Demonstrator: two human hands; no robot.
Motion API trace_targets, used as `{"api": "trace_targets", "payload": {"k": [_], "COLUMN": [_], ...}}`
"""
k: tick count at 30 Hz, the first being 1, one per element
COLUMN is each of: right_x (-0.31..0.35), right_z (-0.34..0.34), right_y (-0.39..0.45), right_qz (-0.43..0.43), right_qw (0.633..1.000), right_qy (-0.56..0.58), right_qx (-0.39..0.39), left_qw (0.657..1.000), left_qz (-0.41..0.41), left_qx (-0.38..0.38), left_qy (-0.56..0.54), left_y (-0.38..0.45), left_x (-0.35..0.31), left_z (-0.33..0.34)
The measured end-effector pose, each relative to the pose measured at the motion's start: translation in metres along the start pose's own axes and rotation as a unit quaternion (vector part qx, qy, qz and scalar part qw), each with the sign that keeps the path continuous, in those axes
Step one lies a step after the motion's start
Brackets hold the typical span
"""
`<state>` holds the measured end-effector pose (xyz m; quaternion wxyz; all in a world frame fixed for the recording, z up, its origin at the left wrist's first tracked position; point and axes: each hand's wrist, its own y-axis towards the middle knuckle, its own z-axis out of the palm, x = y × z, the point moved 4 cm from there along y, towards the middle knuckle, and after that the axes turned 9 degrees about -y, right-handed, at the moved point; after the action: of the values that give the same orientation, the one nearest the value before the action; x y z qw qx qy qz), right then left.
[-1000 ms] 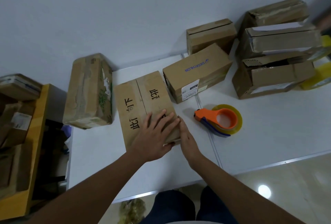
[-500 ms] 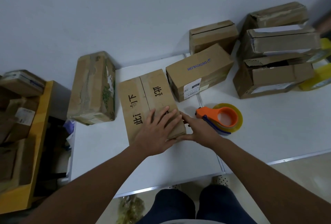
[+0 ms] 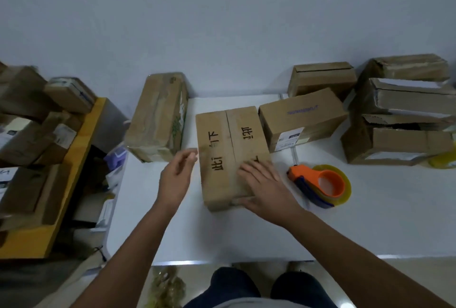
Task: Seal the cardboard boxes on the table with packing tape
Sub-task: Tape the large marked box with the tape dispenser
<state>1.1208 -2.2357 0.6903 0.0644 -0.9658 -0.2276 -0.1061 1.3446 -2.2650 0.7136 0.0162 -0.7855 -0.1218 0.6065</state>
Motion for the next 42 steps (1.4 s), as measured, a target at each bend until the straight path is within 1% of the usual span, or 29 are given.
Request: {"api": "trace_targets", "payload": {"k": [1, 2, 4, 5, 6, 8, 10, 14, 19, 23, 27, 32, 35, 39, 41, 42], "right_x": [0.011, 0.019, 0.028, 0.030, 0.031, 0.030, 0.028, 0.030, 0.030, 0.030, 0.031, 0.031, 0.032, 0.033, 0.033, 0.033], "right_z": [0.003, 0.007, 0.012, 0.014, 0.018, 0.026, 0.032, 0.034, 0.039, 0.042, 0.041, 0.042, 0.041, 0.041, 0.040, 0.041], "right_y": [0.006, 0.014, 0.029, 0.034, 0.039, 0.042, 0.041, 0.040, 0.037, 0.039, 0.039, 0.040, 0.040, 0.041, 0.041, 0.041], "right_qz": [-0.017, -0.025, -0.036, -0.040, -0.042, -0.037, -0.031, -0.019, -0.003, -0.005, -0.007, -0.006, -0.007, -0.006, -0.006, -0.006], "right_qw": [1.000, 0.999, 0.997, 0.996, 0.994, 0.991, 0.988, 0.988, 0.983, 0.981, 0.981, 0.984, 0.985, 0.986, 0.986, 0.986], "right_qy": [-0.023, -0.035, -0.061, -0.080, -0.098, -0.126, -0.145, -0.151, -0.177, -0.188, -0.187, -0.172, -0.164, -0.162, -0.160, -0.161], "right_qx": [0.000, 0.003, 0.014, 0.019, 0.023, 0.036, 0.036, 0.033, 0.042, 0.051, 0.046, 0.043, 0.042, 0.038, 0.038, 0.039], "left_qw": [0.997, 0.988, 0.950, 0.928, 0.910, 0.890, 0.892, 0.915, 0.937, 0.961, 0.985, 0.997, 0.999, 0.998, 0.993, 0.984], "left_qz": [-0.050, -0.103, -0.215, -0.257, -0.287, -0.304, -0.285, -0.224, -0.186, -0.144, -0.091, -0.039, -0.032, -0.048, -0.065, -0.076], "left_qx": [-0.034, -0.052, -0.045, -0.035, -0.024, -0.012, -0.015, -0.023, -0.064, -0.090, -0.089, -0.047, -0.026, 0.015, 0.066, 0.101], "left_qy": [-0.043, -0.098, -0.220, -0.266, -0.297, -0.340, -0.352, -0.335, -0.290, -0.218, -0.116, -0.038, 0.020, 0.038, 0.079, 0.125], "left_y": [-0.007, -0.015, -0.034, -0.044, -0.052, -0.063, -0.067, -0.066, -0.062, -0.059, -0.052, -0.035, -0.030, -0.012, 0.002, 0.009], "left_x": [0.019, 0.039, 0.074, 0.085, 0.092, 0.098, 0.097, 0.094, 0.092, 0.092, 0.092, 0.091, 0.093, 0.097, 0.102, 0.107], "left_z": [-0.015, -0.024, -0.027, -0.024, -0.020, -0.013, -0.013, -0.019, -0.019, -0.013, -0.003, 0.018, 0.023, 0.019, 0.020, 0.021]}}
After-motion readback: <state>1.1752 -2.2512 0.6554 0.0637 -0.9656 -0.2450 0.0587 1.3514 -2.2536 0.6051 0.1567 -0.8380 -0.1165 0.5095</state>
